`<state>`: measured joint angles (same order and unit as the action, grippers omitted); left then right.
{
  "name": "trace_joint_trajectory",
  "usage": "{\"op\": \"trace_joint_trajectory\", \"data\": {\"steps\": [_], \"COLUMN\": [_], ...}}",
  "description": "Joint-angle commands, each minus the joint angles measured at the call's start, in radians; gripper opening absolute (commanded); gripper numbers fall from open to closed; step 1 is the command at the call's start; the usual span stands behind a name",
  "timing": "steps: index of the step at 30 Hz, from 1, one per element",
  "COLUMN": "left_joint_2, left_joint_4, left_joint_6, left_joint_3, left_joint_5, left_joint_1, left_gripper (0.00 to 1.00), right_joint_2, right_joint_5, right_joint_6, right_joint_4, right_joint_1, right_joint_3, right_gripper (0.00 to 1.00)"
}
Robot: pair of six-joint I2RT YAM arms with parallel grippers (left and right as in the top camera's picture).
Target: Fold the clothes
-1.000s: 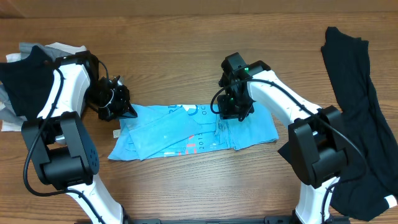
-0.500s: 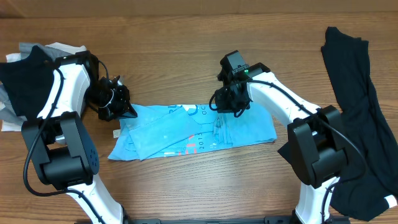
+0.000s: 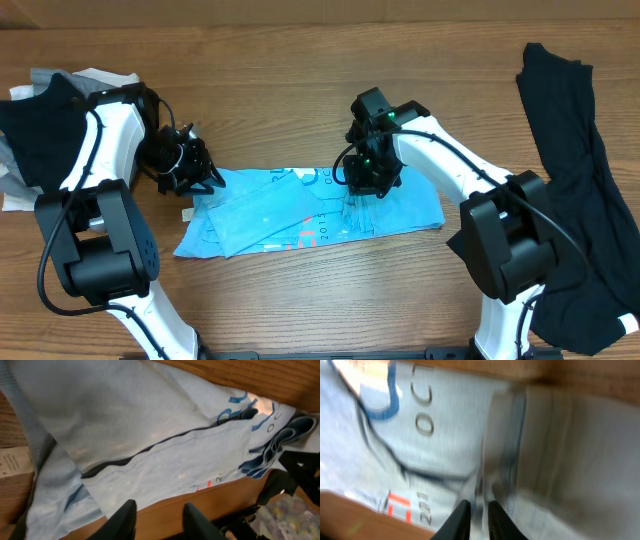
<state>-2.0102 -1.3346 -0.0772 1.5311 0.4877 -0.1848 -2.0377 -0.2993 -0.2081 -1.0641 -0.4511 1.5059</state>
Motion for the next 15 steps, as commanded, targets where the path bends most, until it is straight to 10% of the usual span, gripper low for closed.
{"op": "trace_joint_trajectory", "data": {"steps": [1, 5, 9, 15], "left_joint_2": [0.017, 0.017, 0.017, 0.016], "left_joint_4": [0.0, -0.001, 0.018, 0.084], "left_joint_6": [0.003, 0.002, 0.002, 0.002], "left_joint_3": [0.009, 0.007, -0.008, -0.04], "left_joint_5": [-0.018, -0.111, -0.219, -0.311], "left_joint_1": [0.005, 0.014, 0.021, 0.022], "left_gripper": [0.48, 0.55, 0.59, 0.64], "right_joint_2": [0.106, 0.175, 0.22, 0.22], "right_joint_5": [0.017, 0.056, 0.087, 0.176], "right_joint_6": [0.029, 0.029, 0.03, 0.039], "right_joint_4": [-0.04, -0.087, -0.177, -0.34], "right_joint_1": [0.029, 0.07, 0.139, 0.268], "right_joint_3": [0.1, 0.134, 0.134, 0.134], "right_gripper": [0.2, 0.27, 0.6, 0.67]}}
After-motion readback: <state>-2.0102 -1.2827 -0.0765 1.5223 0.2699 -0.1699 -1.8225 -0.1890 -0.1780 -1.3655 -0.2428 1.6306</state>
